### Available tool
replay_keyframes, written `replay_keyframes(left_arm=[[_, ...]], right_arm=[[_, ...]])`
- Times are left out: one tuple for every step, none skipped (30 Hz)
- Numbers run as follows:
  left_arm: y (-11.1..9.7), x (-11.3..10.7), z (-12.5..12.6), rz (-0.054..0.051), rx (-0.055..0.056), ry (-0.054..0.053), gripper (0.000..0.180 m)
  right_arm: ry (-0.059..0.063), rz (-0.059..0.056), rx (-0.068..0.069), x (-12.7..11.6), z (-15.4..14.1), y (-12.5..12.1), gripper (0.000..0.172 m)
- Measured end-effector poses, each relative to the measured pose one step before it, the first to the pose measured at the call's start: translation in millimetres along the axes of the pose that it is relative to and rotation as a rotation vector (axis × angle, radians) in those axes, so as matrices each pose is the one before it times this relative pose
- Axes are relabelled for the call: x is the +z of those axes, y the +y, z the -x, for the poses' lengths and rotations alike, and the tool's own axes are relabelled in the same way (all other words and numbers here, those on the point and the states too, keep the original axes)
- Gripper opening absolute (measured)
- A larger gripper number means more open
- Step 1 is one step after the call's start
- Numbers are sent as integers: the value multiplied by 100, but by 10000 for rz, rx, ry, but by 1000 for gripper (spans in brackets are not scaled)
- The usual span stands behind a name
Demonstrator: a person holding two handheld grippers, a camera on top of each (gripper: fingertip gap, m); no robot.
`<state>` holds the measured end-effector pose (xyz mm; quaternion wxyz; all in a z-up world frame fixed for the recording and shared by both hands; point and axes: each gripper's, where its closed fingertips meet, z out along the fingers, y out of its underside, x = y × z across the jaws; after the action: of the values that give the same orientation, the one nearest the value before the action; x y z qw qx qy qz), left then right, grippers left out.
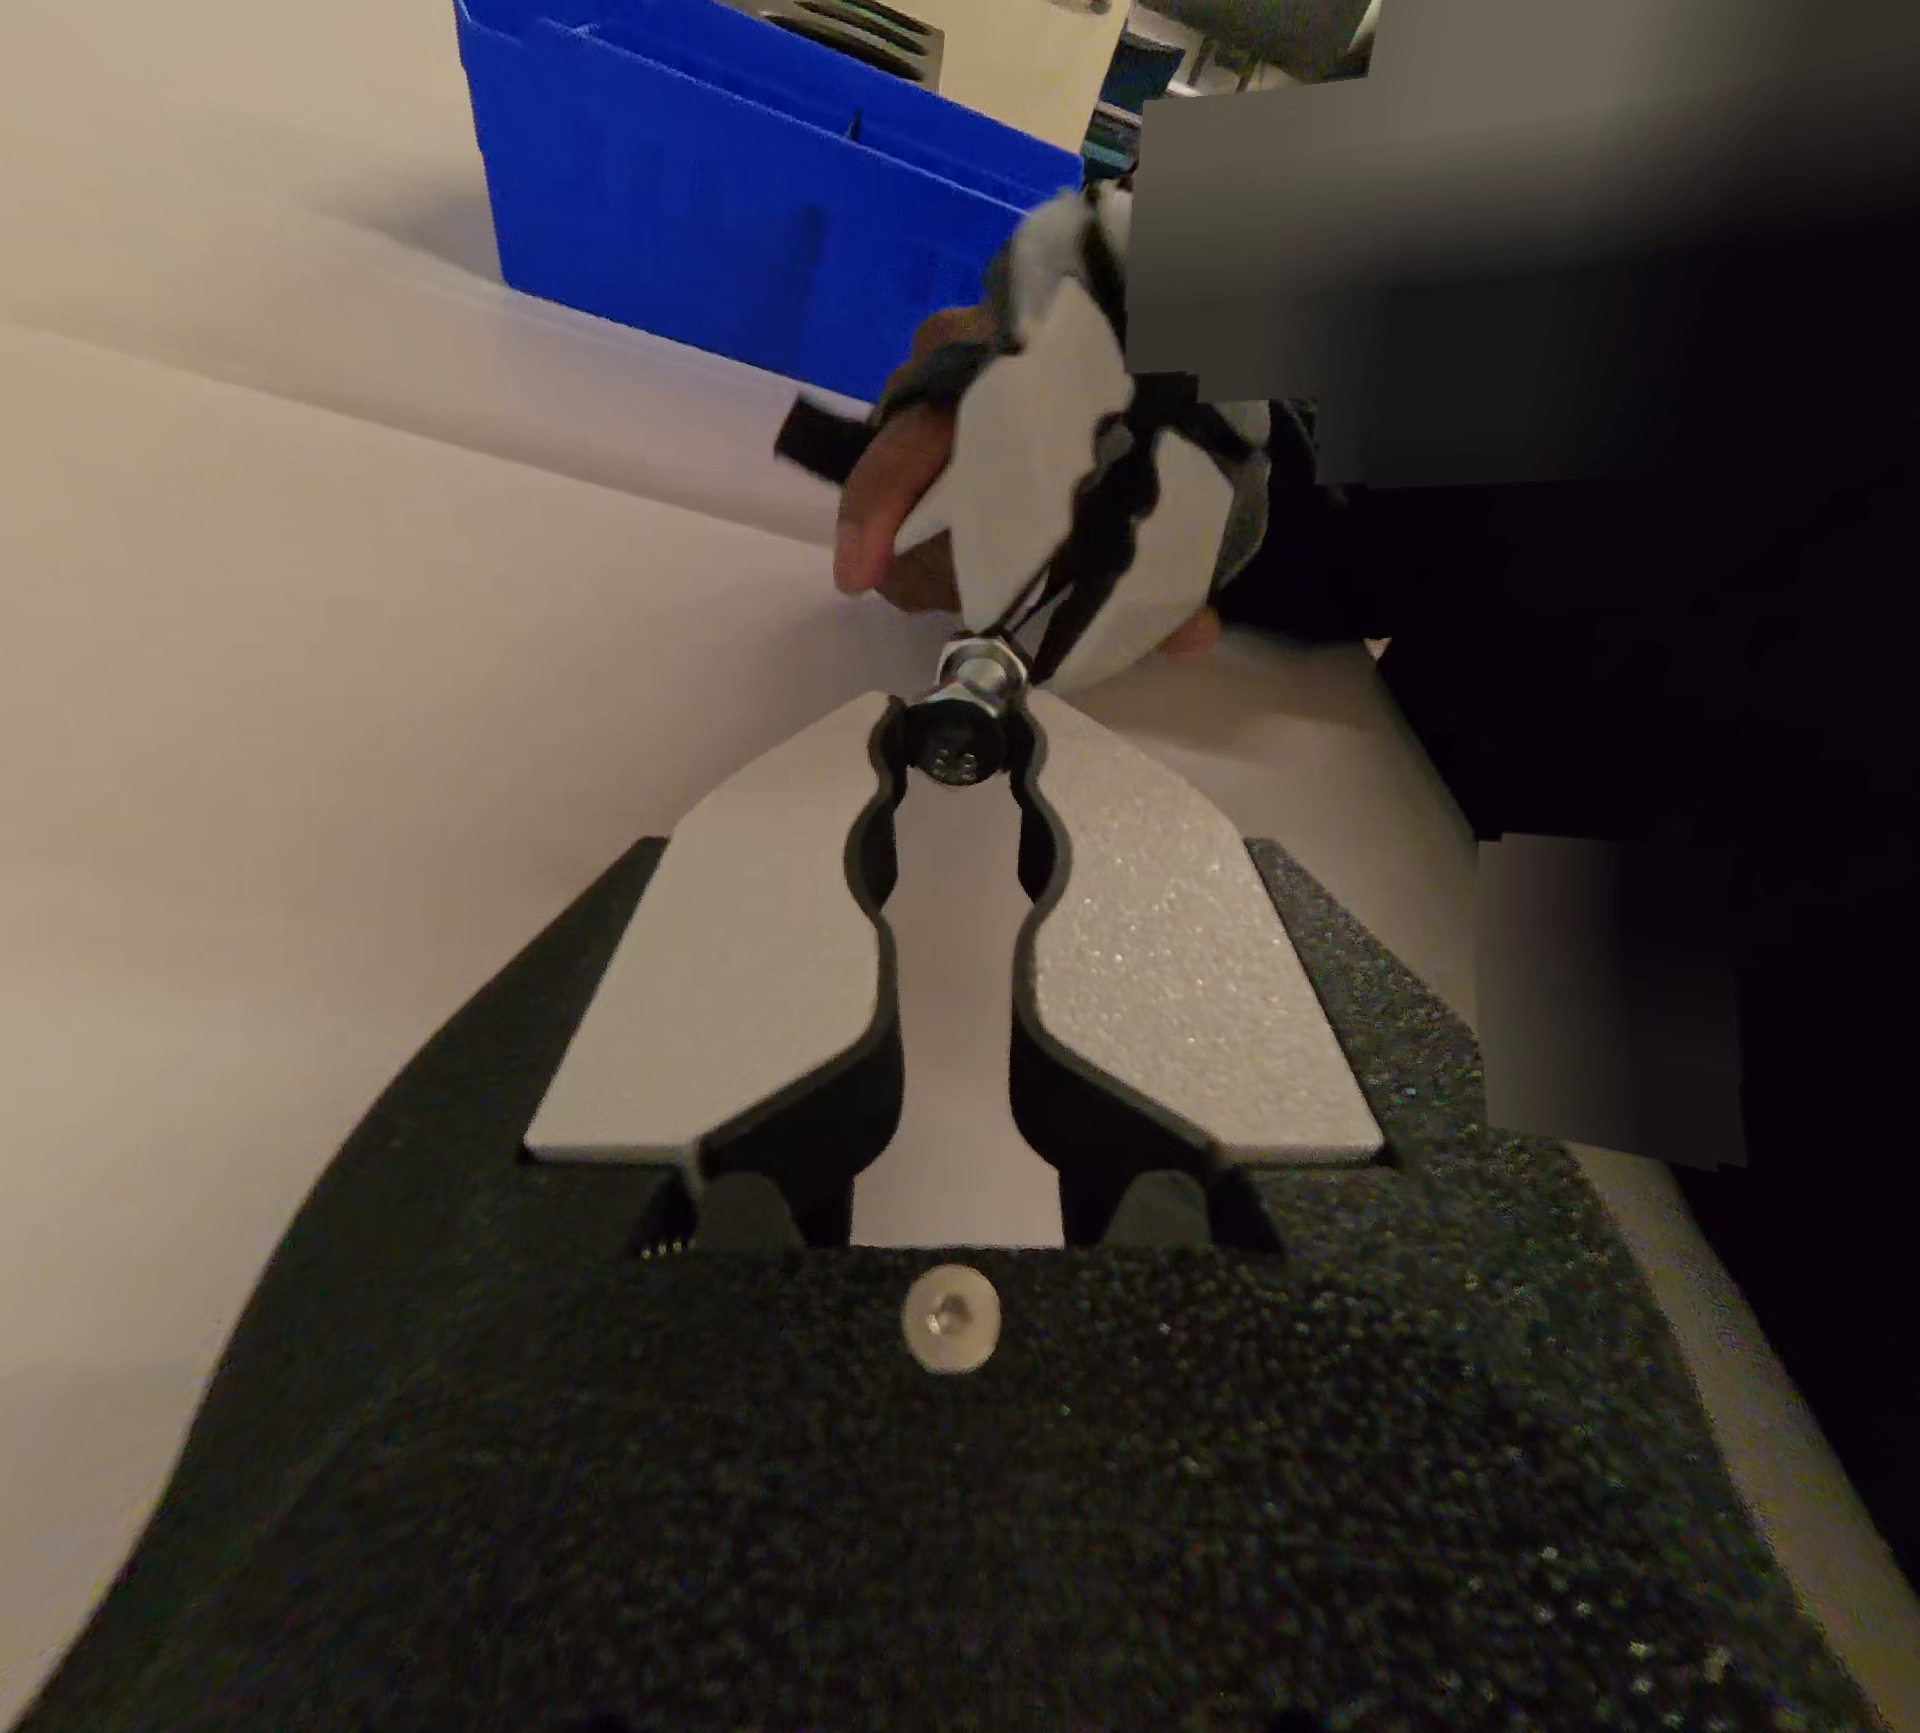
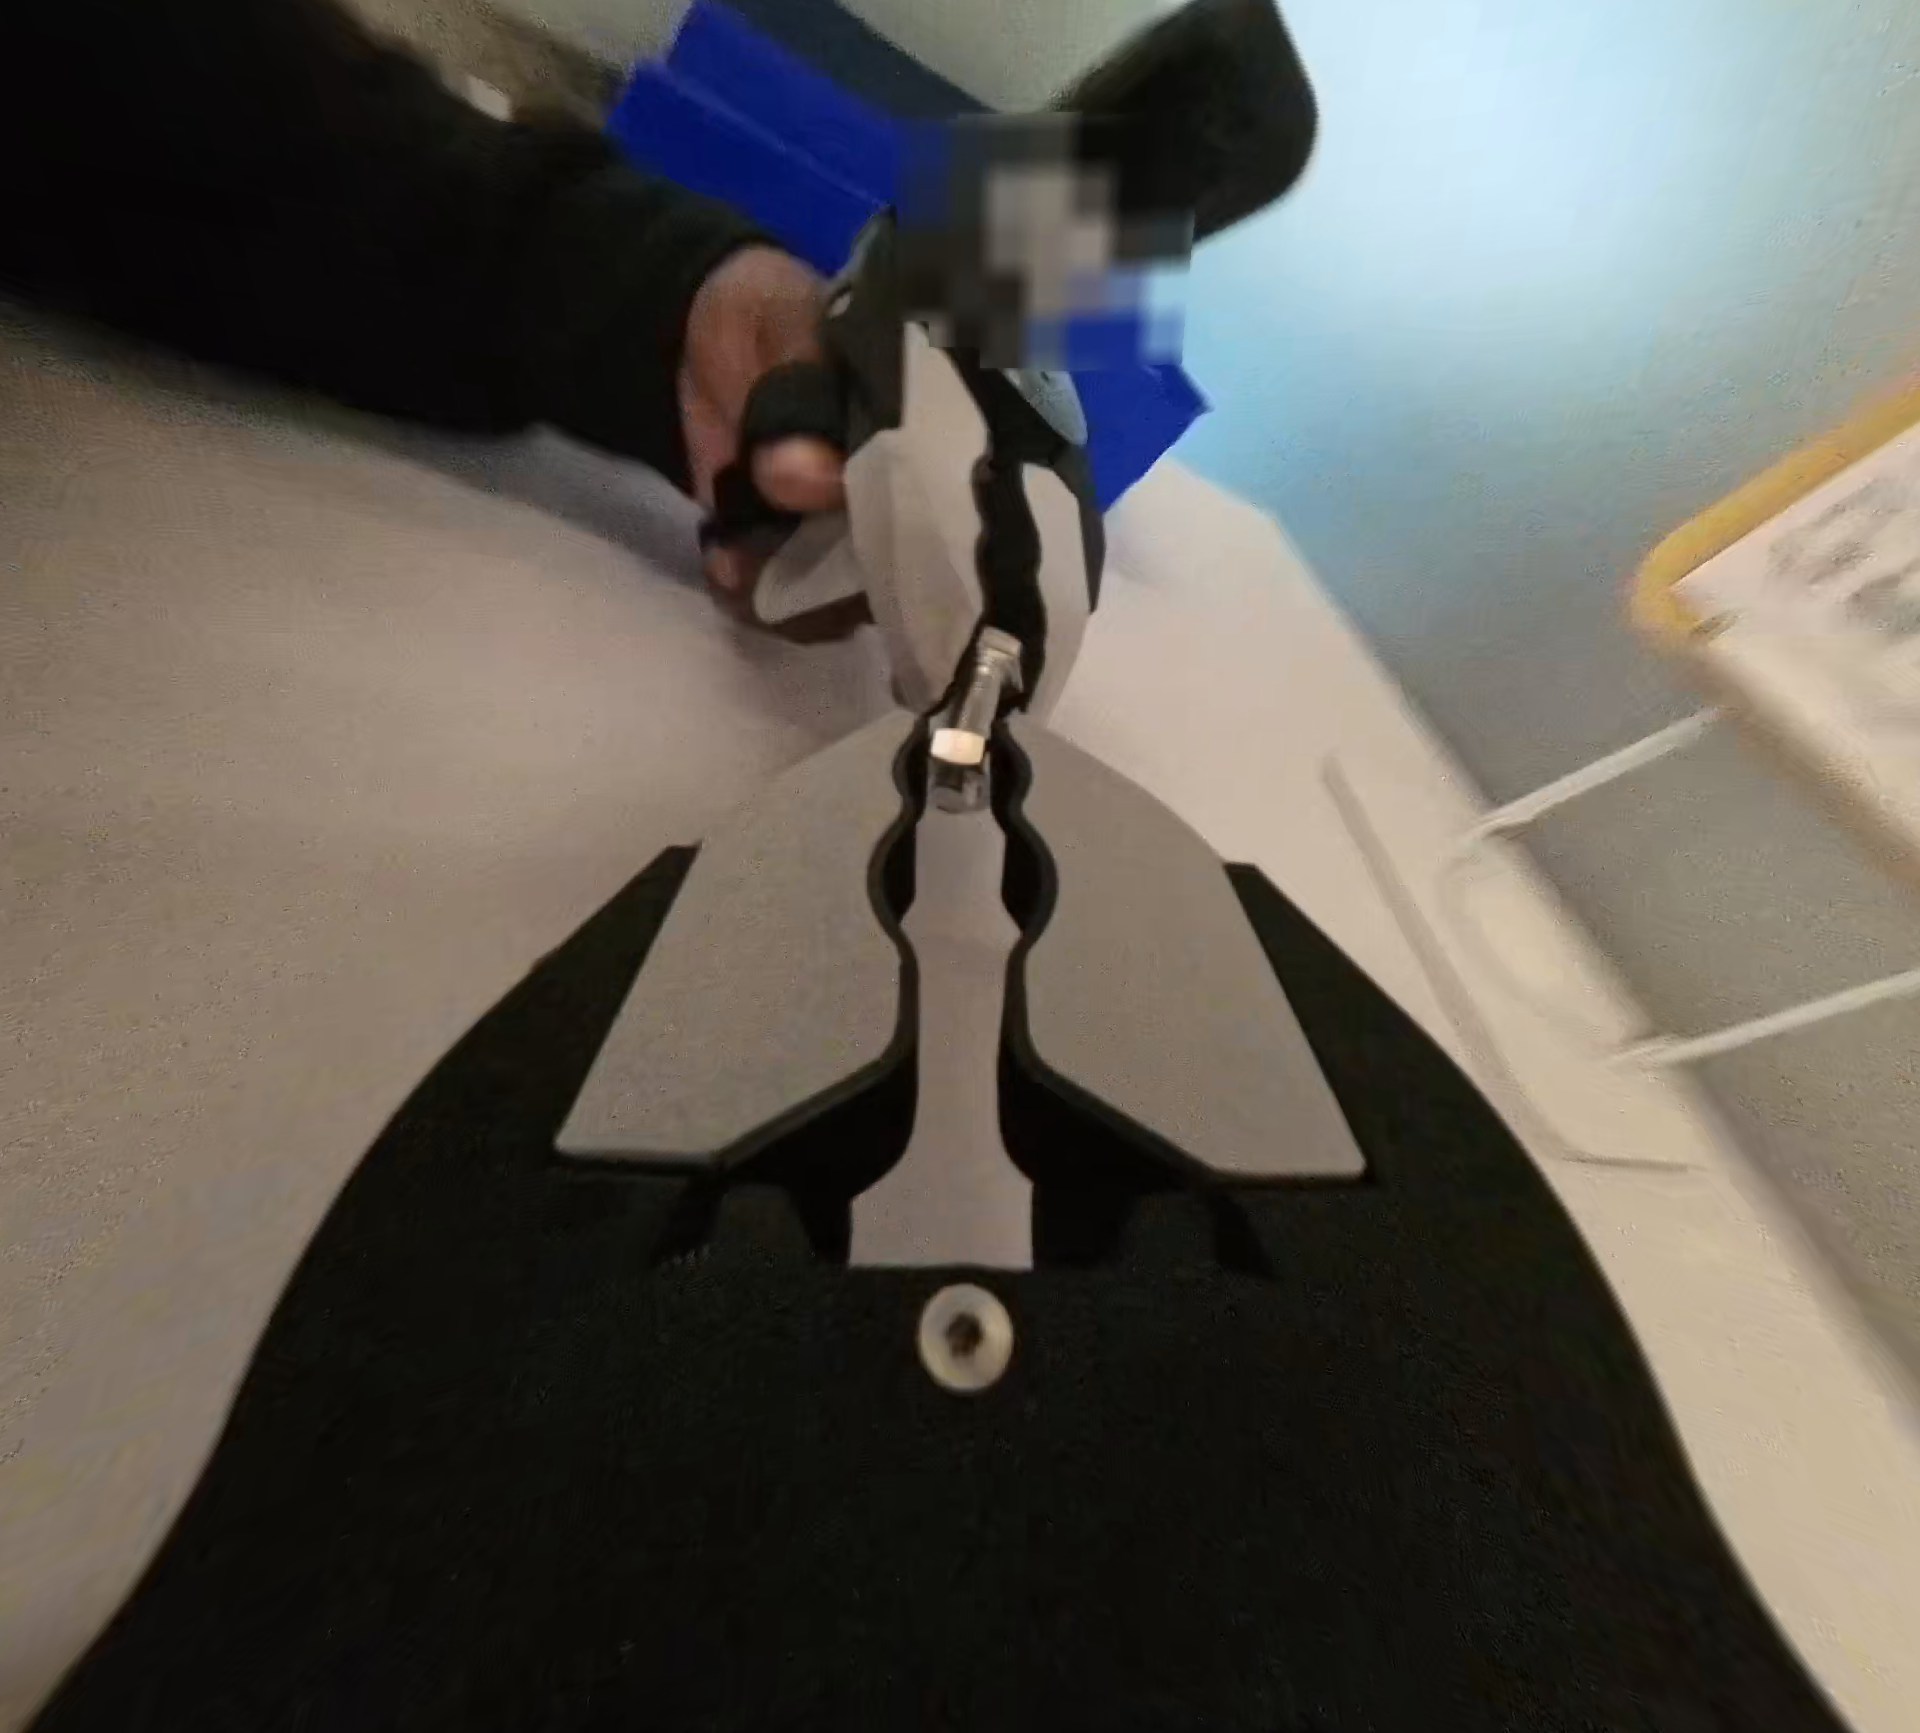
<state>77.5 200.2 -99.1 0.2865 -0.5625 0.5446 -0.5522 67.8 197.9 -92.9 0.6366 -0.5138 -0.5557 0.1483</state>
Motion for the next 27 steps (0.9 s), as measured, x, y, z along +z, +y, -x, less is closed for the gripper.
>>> replay_keyframes(left_arm=[[126,75,-14,27,-180,93,18],[91,68,37,18,-101,9,18],[24,22,169,4,-59,-77,18],[-46,-31,79,-33,-13,-32,18],[-85,-55,-3,-63,36,-11,18],[-85,-63,69,-46,63,-55,18],[-55,-71,66,-26,72,-61,18],[-25,-55,11,-27,48,-13,18],[-67,-48,14,-42,25,0,18],[-75,-19,-32,-56,49,-11,18],[-87,-28,-41,-60,71,4,18],[-69,-13,-73,-36,71,16,18],[-70,12,-66,-23,92,-6,18],[-61,7,-96,-11,108,9,18],[-13,46,-182,17,98,60,18],[49,82,-218,60,86,82,18],[82,94,-36,78,82,-20,18],[84,58,74,61,44,-83,18],[21,-12,-65,2,-23,54,18],[-25,2,39,-29,-36,-11,18],[29,38,98,19,-42,-54,18],[56,43,58,36,-126,-7,18],[75,51,38,21,-221,44,18],[47,34,63,2,-217,64,18],[52,31,137,-3,-128,-25,18],[77,20,145,37,-82,-57,18],[-31,13,89,-26,-39,-24,18]], right_arm=[[413,219,-1840,4,266,37,10],[394,242,-1596,47,148,71,10],[294,201,-969,36,-1,55,11],[198,7,-198,-27,-217,-126,12],[152,-201,436,-114,-489,-296,15],[33,-268,886,-138,-562,-278,18],[-79,-192,1187,-105,-535,-77,21],[-153,-73,1343,-27,-520,135,25],[-260,29,1386,36,-377,283,30],[-394,77,1361,71,-146,341,35],[-468,64,1259,84,40,328,38],[-499,46,1114,100,192,313,39],[-440,41,897,120,212,289,40],[-255,42,641,145,87,240,40],[-133,3,396,122,44,126,39],[-102,-3,230,100,90,60,33],[-150,55,92,98,244,99,25],[-72,128,-96,124,234,192,18],[132,219,-400,135,39,304,18],[283,215,-777,122,-23,279,18],[395,137,-1152,71,5,144,17],[487,117,-1523,27,68,55,16],[583,142,-1811,12,104,3,15],[608,205,-1917,21,87,29,15],[512,259,-1709,36,65,43,14],[297,229,-1082,37,47,38,14],[175,59,-265,-17,-168,-135,13]])
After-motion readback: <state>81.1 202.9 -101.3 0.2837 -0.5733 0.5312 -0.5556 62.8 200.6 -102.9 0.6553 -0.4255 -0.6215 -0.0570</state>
